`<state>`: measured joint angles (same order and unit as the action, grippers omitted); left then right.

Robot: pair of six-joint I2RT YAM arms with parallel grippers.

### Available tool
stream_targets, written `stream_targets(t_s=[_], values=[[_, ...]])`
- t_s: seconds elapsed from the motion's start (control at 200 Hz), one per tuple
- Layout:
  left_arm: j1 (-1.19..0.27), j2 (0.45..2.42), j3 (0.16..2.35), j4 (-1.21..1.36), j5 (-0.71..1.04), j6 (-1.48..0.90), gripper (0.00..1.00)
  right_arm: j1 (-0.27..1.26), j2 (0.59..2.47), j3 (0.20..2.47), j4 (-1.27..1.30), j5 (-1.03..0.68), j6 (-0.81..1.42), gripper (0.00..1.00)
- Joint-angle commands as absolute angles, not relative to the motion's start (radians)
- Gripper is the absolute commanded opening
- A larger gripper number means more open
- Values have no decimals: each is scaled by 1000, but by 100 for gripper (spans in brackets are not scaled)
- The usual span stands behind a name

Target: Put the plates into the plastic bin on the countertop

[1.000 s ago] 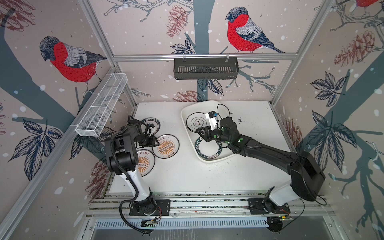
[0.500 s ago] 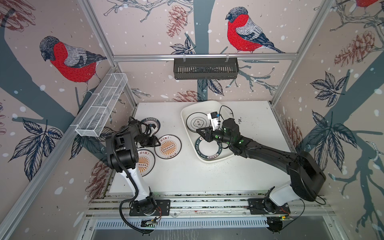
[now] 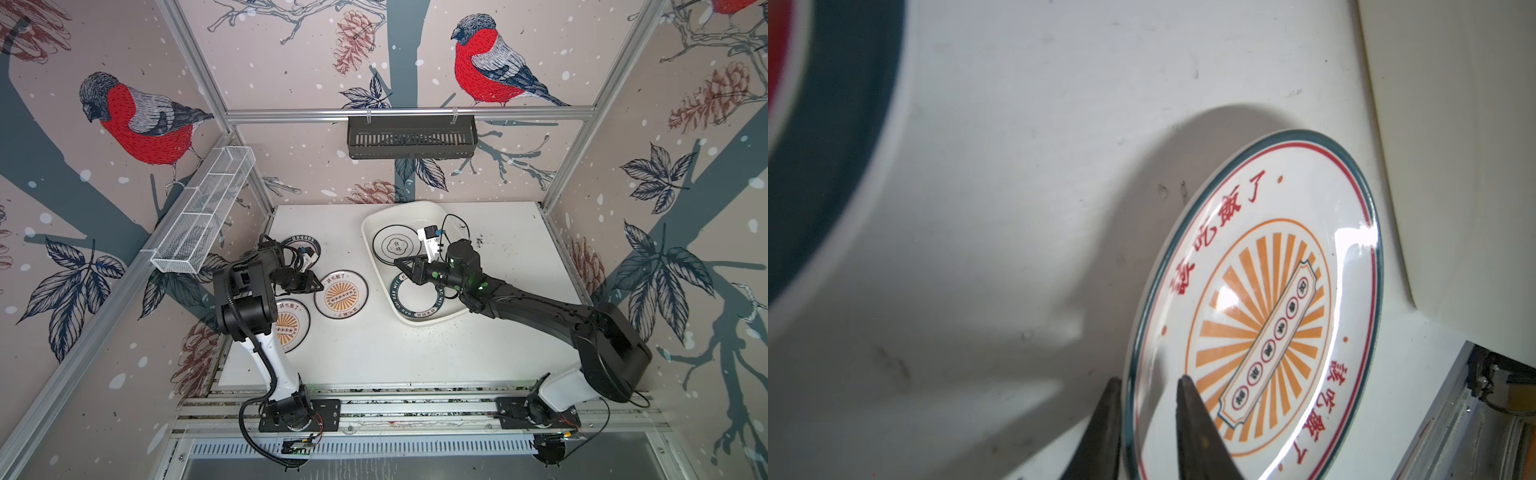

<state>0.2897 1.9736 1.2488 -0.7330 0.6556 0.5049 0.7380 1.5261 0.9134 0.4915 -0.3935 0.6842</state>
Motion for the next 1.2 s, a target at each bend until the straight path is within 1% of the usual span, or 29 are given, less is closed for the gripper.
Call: stream_targets(t_s=[0.0,0.15,0.39,0.47,0.675,0.766,0.971,1.196], values=[[290,1984,1257,-786,720,547,19,735,1533,907,562,-412,709,23],[290,1996,1262,-806,754,561,18,729,1550,896,598,-429,730,23],[290,2019,1278,-849,797,602,24,719,1569,884,637,-442,752,23],[290,2025,1278,-849,802,606,24,715,1575,885,644,-445,757,22],[290,2033,1273,-857,829,621,18,715,1577,887,650,-450,759,22],[290,2034,1274,-856,835,621,11,713,1578,884,653,-452,762,22],[290,2042,1274,-853,842,617,8,710,1582,876,674,-459,773,22],[290,2049,1277,-874,841,637,18,703,1583,864,688,-463,779,22]])
